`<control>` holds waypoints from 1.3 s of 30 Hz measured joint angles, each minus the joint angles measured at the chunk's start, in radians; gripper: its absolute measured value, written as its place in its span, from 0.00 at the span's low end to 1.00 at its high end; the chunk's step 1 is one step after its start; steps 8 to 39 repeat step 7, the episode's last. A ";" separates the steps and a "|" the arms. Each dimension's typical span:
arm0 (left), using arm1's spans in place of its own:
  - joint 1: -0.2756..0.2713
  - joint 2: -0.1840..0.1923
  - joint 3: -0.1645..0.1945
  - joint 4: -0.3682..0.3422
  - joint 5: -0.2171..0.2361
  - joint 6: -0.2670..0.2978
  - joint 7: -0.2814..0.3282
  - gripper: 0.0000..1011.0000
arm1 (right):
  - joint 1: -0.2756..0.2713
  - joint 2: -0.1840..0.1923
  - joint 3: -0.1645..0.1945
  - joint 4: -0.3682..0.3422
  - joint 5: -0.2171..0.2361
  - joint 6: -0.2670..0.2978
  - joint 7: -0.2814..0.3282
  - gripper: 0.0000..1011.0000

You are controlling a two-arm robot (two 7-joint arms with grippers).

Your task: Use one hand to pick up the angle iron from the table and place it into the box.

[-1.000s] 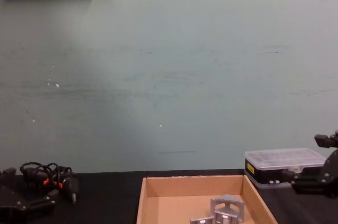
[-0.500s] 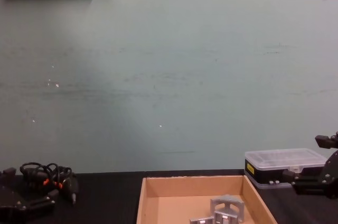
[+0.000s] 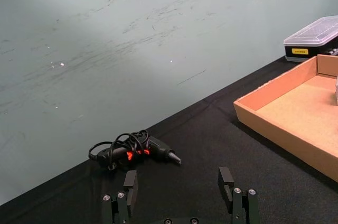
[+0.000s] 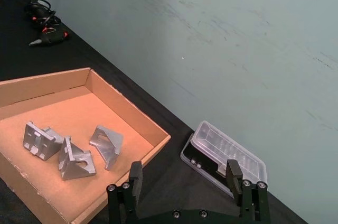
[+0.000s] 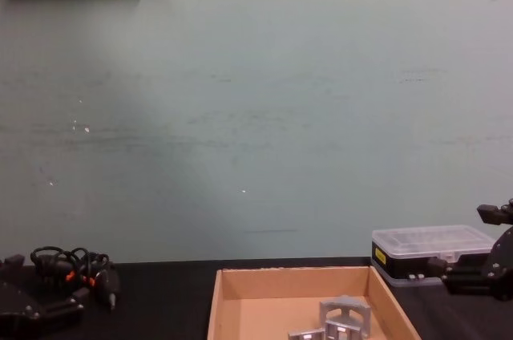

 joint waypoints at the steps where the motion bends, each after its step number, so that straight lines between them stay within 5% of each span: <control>1: 0.000 0.000 0.000 0.000 0.000 0.000 0.000 0.99 | 0.000 0.000 0.000 0.000 0.000 0.000 0.000 0.99; 39: 0.000 0.000 0.000 0.000 0.000 0.000 0.000 0.99 | 0.001 0.000 -0.001 0.000 0.000 0.001 0.000 0.99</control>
